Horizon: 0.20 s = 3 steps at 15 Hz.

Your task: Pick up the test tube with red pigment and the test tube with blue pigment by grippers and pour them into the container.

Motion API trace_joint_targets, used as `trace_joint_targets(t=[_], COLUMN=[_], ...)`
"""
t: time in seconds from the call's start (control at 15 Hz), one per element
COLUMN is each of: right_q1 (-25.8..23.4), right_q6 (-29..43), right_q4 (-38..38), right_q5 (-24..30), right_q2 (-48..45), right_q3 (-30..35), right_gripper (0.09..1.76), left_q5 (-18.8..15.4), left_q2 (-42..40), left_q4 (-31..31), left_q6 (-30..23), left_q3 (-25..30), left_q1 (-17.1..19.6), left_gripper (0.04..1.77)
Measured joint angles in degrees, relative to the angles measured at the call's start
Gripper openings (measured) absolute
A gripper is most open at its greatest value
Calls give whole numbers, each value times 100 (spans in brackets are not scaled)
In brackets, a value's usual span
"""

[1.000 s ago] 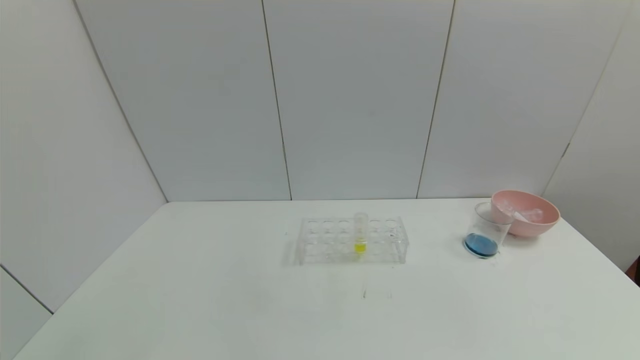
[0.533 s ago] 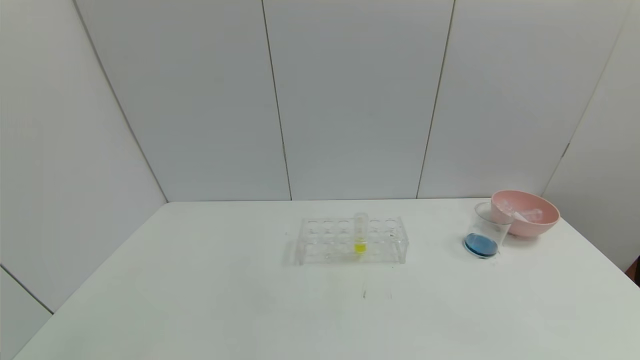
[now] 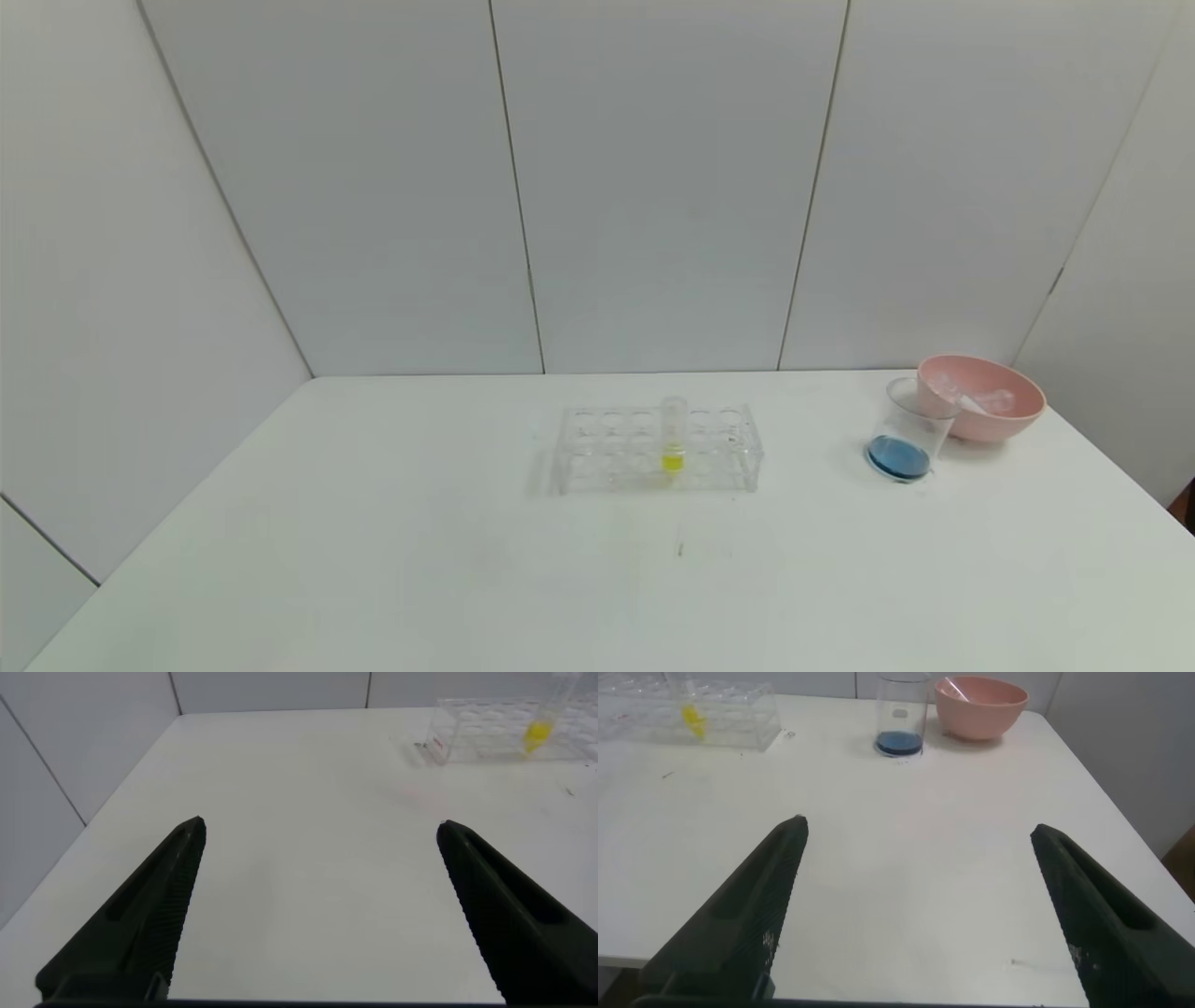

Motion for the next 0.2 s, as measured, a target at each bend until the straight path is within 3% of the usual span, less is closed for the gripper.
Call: trace_joint_targets(t=[0.2], right_q1=[0], right_q6=[30], right_q4=[-7], right_q5=[-7], right_q2=[0], right_q3=[7], right_gripper=[171], left_q5=[0], left_q2=[0], left_q4=[2], left_q6=[0], left_q3=[0], left_q1=[0], left_gripper=[176])
